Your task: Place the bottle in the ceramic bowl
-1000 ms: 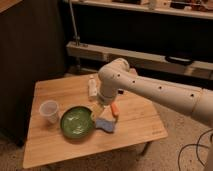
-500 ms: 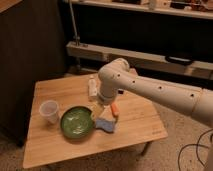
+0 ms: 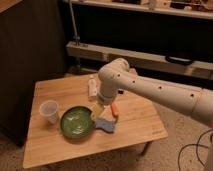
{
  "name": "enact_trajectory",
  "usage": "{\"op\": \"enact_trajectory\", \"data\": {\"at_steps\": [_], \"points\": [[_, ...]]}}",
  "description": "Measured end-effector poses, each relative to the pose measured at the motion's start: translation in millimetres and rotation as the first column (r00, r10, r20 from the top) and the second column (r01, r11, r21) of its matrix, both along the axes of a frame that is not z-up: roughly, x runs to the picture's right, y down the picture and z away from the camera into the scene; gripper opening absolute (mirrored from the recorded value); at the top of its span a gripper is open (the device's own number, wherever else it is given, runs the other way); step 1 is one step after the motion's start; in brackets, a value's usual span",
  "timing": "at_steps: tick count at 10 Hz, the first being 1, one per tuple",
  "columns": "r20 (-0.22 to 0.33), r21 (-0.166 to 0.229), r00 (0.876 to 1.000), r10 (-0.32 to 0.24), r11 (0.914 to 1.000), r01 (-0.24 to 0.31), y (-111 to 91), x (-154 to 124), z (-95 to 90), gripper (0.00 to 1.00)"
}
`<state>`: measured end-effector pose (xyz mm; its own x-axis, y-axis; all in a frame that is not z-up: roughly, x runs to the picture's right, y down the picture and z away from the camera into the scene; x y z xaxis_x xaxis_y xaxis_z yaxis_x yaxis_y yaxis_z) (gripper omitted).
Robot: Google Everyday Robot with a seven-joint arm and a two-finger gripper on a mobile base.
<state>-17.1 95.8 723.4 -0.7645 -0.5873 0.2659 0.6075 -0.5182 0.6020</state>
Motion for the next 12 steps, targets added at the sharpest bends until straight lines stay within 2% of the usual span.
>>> {"op": "enact_trajectory", "data": {"at_steps": [3,5,6,8,10,12], "points": [[-0.002,0.0,1.0,0.0,1.0,0.0,-0.6,0.3,0.5,0.8],[-0.047,0.002,0.999,0.019,0.9998,-0.018,-9.1,0.9,5.3,0.8],[-0.076,0.012,0.997,0.028,0.9995,-0.027,-19.8,1.2,11.7,0.8],[-0.152,0.034,0.986,0.061,0.9978,-0.057,-51.4,12.1,33.8,0.8],[-0.212,0.068,0.972,0.104,0.9935,-0.092,-91.8,20.2,63.5,0.8],[-0.239,0.125,0.957,0.162,0.9829,-0.135,-142.1,31.5,100.0,0.8]]}}
